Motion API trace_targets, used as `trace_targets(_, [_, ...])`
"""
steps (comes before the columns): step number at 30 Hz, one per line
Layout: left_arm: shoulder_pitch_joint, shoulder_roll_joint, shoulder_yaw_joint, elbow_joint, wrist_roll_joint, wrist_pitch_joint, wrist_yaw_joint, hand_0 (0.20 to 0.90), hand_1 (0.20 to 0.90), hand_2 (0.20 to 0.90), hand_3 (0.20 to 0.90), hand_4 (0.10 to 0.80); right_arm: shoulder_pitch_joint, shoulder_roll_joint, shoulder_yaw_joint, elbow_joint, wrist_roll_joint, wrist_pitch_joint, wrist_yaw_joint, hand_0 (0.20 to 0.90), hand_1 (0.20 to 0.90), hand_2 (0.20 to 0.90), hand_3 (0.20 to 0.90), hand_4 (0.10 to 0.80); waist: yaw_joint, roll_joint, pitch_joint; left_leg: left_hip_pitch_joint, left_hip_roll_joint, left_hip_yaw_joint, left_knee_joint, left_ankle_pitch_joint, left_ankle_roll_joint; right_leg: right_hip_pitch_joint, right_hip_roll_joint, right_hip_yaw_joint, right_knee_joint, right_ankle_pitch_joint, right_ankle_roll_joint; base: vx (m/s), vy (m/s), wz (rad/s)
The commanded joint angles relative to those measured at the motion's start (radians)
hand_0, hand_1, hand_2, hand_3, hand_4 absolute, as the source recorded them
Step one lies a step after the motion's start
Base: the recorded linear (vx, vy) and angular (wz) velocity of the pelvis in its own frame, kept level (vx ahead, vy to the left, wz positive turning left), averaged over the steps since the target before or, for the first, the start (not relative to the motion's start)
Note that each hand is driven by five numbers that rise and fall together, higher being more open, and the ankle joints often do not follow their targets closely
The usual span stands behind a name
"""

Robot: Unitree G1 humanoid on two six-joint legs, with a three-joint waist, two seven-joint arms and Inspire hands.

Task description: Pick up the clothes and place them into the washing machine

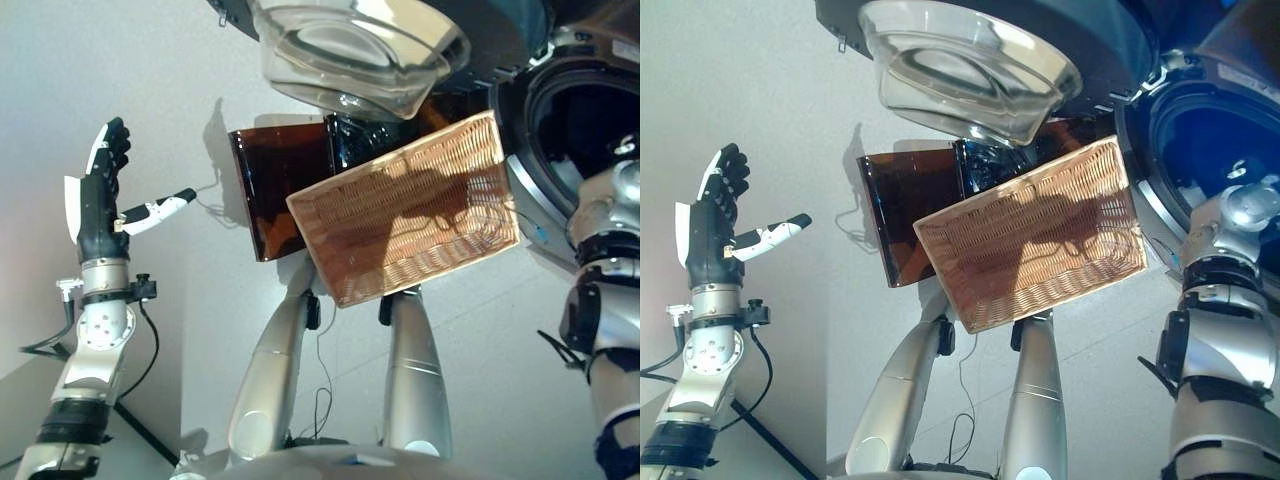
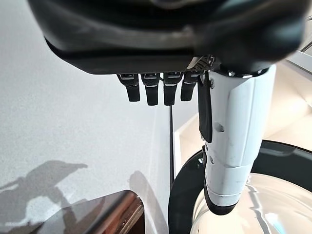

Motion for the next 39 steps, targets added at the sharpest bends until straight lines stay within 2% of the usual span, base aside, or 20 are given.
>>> trace_targets(1, [0.093, -0.013, 0.074, -0.051, -0.032, -0.071, 0.029, 0.900, 0.900, 0.900, 0.900, 0.800, 0.177, 0.041, 0.091, -0.160, -0.112, -0.064, -0.008, 0.900, 0.900, 0.900, 0.900, 0.800, -0.037, -0.014, -0.128, -0.029, -0.009, -0.005, 0.007, -0.065, -0.052, 0.005, 0.022, -0.057, -0.099, 0.037, -0.012, 0.000, 0.000, 0.00])
trace_targets(10, [0.082, -0.054, 0.026, 0.029, -0.027, -0.052, 0.009, 0.900, 0.900, 0.900, 0.900, 0.800, 0.332, 0.166, 0.147, -0.239, -0.205, -0.041, 0.055, 0.900, 0.900, 0.900, 0.900, 0.800, -0.054, -0.048, -0.163, 0.051, -0.014, -0.008, 0.024, -0.091, -0.047, 0.102, 0.022, -0.064, -0.103, 0.023, -0.012, 0.013, -0.001, 0.01])
trace_targets(12, [0.078, -0.071, 0.009, 0.050, -0.018, -0.045, -0.003, 0.900, 0.900, 0.900, 0.900, 0.800, 0.368, 0.183, 0.188, -0.259, -0.283, -0.016, 0.063, 0.900, 0.900, 0.900, 0.900, 0.800, -0.059, -0.059, -0.172, 0.086, -0.018, -0.014, 0.025, -0.097, -0.046, 0.145, 0.023, -0.066, -0.110, 0.018, -0.011, 0.044, -0.010, 0.04])
trace_targets(21, [0.091, -0.107, -0.017, 0.097, -0.004, -0.028, -0.011, 0.900, 0.900, 0.900, 0.900, 0.800, 0.454, 0.267, 0.208, -0.255, -0.301, -0.004, 0.085, 0.900, 0.900, 0.900, 0.900, 0.800, -0.061, -0.082, -0.199, 0.205, -0.022, -0.026, -0.001, -0.101, -0.047, 0.279, 0.026, -0.077, -0.142, 0.005, -0.009, 0.060, -0.017, 0.02])
trace_targets(27, [0.101, -0.165, -0.019, 0.184, -0.047, -0.017, -0.036, 0.900, 0.900, 0.900, 0.900, 0.800, 0.569, 0.311, 0.247, -0.261, -0.373, 0.027, 0.124, 0.900, 0.900, 0.900, 0.900, 0.800, -0.060, -0.103, -0.216, 0.384, -0.022, -0.040, -0.042, -0.113, -0.051, 0.478, 0.038, -0.091, -0.199, -0.019, -0.006, 0.102, -0.020, 0.00])
trace_targets(30, [0.098, -0.183, -0.026, 0.221, -0.059, -0.009, -0.046, 0.900, 0.900, 0.900, 0.900, 0.800, 0.592, 0.319, 0.261, -0.250, -0.382, 0.037, 0.143, 0.900, 0.900, 0.900, 0.900, 0.800, -0.061, -0.109, -0.218, 0.427, -0.020, -0.042, -0.050, -0.116, -0.052, 0.522, 0.043, -0.090, -0.204, -0.025, -0.007, 0.078, -0.013, -0.01])
trace_targets(39, [0.086, -0.257, -0.024, 0.335, -0.187, 0.014, -0.121, 0.900, 0.900, 0.900, 0.900, 0.800, 0.700, 0.370, 0.300, -0.246, -0.307, 0.048, 0.284, 0.900, 0.900, 0.900, 0.900, 0.800, -0.068, -0.133, -0.246, 0.595, -0.014, -0.034, -0.095, -0.121, -0.057, 0.690, 0.063, -0.087, -0.252, -0.041, -0.004, 0.084, -0.009, -0.07])
